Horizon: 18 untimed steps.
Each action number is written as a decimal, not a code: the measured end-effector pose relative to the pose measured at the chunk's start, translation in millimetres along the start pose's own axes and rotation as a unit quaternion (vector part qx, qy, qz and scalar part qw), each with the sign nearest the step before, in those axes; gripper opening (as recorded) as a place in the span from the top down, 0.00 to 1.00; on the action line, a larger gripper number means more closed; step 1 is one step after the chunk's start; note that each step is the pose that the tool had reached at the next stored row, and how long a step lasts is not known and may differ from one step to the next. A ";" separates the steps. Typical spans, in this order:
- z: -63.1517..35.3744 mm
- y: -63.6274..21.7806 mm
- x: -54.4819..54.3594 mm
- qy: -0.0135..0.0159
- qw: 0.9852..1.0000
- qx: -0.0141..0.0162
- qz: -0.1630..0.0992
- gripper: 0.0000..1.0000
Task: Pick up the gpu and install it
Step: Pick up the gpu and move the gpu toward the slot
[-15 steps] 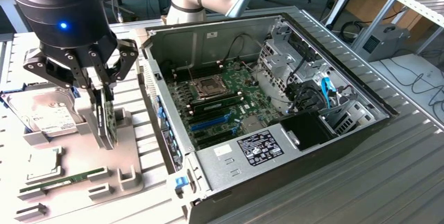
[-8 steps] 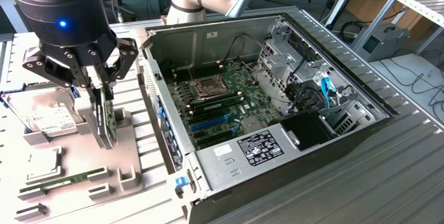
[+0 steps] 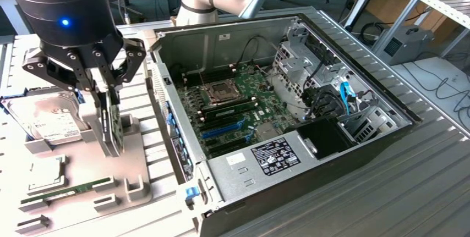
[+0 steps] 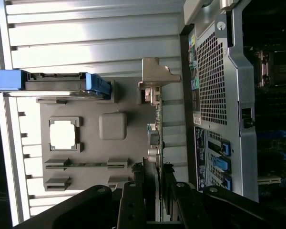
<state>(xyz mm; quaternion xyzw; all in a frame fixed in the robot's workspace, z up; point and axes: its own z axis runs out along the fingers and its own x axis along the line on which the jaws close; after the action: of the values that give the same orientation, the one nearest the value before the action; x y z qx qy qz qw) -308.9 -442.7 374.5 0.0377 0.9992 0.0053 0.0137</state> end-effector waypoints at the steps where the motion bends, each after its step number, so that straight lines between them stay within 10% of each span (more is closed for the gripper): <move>1: -0.2 0.0 0.0 0.000 1.000 0.000 0.000 0.73; 18: -5.4 0.1 -0.1 0.000 1.000 0.000 0.000 0.73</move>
<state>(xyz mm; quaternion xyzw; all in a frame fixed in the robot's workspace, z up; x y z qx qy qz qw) -308.9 -442.7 379.9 0.0377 0.9992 0.0053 0.0137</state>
